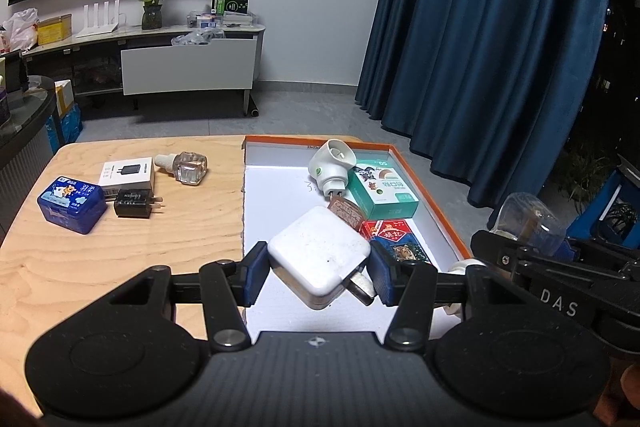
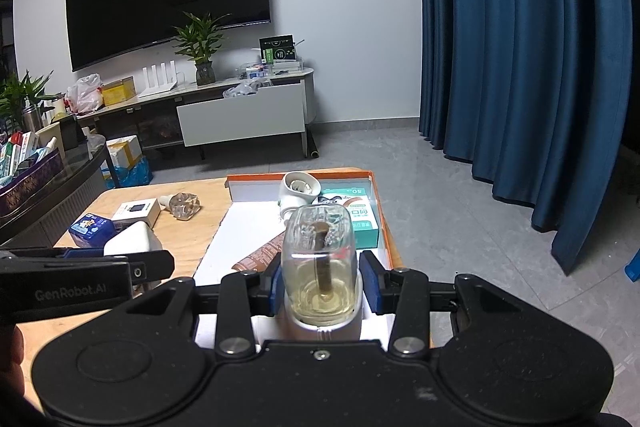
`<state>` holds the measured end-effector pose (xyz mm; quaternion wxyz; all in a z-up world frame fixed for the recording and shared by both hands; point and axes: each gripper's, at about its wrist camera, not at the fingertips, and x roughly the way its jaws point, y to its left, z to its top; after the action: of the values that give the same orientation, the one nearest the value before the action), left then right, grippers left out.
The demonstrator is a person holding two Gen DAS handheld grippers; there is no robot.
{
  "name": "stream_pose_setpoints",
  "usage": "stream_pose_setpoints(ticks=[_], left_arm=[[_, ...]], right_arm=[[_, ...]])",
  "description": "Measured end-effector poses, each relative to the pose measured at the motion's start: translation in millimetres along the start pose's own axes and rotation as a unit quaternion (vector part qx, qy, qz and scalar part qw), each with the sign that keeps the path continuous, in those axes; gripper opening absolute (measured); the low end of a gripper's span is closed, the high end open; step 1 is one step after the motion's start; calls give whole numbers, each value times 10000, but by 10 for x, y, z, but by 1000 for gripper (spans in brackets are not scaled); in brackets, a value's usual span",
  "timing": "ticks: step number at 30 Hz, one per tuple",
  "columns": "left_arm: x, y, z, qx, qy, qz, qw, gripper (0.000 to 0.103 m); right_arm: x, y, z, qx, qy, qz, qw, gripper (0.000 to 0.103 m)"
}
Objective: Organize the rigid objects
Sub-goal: 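Hold the white charger and glass-bottle device above the white box with both grippers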
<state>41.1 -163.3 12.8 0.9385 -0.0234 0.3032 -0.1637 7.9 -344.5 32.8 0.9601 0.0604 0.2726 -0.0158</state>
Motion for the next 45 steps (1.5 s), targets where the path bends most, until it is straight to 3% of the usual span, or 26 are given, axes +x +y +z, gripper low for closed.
stream_pose_setpoints(ticks=[45], left_arm=[[14,-3,-15,-17,56,-38,10000,53]], right_arm=[[99,0,-39,-48,95,-10,9999,48]])
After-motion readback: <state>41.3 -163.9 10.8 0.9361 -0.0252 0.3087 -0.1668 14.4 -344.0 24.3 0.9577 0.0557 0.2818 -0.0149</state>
